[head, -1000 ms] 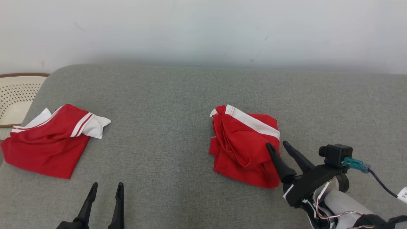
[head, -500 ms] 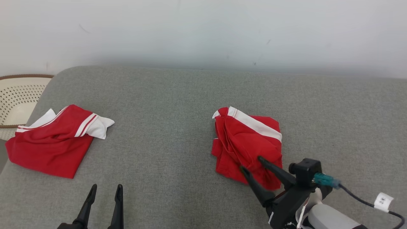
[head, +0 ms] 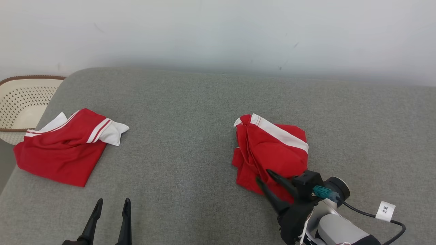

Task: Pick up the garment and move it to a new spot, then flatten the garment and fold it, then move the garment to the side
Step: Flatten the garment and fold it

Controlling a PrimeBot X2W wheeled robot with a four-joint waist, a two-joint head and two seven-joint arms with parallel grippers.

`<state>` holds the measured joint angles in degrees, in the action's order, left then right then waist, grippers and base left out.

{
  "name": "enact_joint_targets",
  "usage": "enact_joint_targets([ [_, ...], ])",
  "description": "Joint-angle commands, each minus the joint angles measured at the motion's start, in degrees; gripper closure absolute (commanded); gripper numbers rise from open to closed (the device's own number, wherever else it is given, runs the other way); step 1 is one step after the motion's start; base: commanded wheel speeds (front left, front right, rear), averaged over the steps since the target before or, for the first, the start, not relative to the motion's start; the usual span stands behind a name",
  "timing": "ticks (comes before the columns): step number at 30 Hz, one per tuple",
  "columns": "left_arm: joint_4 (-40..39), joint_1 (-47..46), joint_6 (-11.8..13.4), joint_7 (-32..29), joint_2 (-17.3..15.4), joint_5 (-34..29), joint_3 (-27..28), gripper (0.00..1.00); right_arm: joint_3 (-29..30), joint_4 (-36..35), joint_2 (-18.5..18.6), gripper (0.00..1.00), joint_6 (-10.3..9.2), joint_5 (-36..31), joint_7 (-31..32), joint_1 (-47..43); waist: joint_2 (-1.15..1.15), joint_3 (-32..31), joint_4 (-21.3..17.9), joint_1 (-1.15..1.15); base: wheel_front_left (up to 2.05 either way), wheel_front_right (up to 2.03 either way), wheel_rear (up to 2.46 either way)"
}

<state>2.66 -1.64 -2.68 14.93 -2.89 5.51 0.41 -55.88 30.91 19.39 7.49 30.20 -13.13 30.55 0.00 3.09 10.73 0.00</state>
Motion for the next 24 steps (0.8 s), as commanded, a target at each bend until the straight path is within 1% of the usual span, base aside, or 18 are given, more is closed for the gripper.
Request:
enact_joint_targets([
  [1, -0.2, 0.5, 0.0, 0.2, 0.0, 0.1, 0.2, 0.00, 0.1, 0.3, -0.3, 1.00, 0.00, -0.2, -0.2, 0.4, 0.00, 0.1, 0.1, 0.00, 0.00, 0.00, 0.00],
  [5, -0.2, 0.6, 0.0, 0.2, 0.0, 0.1, 0.4, 0.00, 1.2, 2.4, -1.6, 1.00, 0.00, -1.8, -0.3, 0.6, 0.00, 0.3, 0.4, 0.00, 0.00, 0.00, 0.00],
  [8, -0.1, 0.5, 0.0, 0.2, 0.0, 0.2, 0.5, 0.00, 1.8, 2.3, -2.8, 1.00, 0.00, -1.1, -0.6, 0.4, 0.00, 0.4, 0.5, 0.00, 0.00, 0.00, 0.00],
  [12, 0.0, 0.4, 0.1, 0.2, 0.0, 0.2, 0.6, 0.00, 2.2, 0.6, -3.8, 1.00, 0.00, 1.7, -1.0, -0.1, 0.00, 0.5, 0.5, 0.00, 0.00, 0.00, 0.00],
  [17, 0.4, 0.1, -0.1, 0.2, 0.0, 0.5, 0.6, 0.00, 2.0, -1.4, -4.6, 1.00, 0.00, 6.8, -0.2, -0.6, 0.00, 0.4, 0.6, 0.00, 0.00, 0.00, 0.00],
  [20, 0.5, -0.2, -0.1, 0.2, 0.0, 0.7, 0.4, 0.00, 1.8, -1.0, -4.9, 1.00, 0.00, 7.7, 0.1, -0.3, 0.00, 0.5, 0.7, 0.00, 0.00, 0.00, 0.00],
  [24, 0.6, -0.5, 0.1, 0.2, 0.0, 0.7, 0.0, 0.00, 2.3, 0.2, -6.5, 1.00, 0.00, 9.5, -0.1, -0.5, 0.00, 0.4, 1.0, 0.00, 0.00, 0.00, 0.00],
])
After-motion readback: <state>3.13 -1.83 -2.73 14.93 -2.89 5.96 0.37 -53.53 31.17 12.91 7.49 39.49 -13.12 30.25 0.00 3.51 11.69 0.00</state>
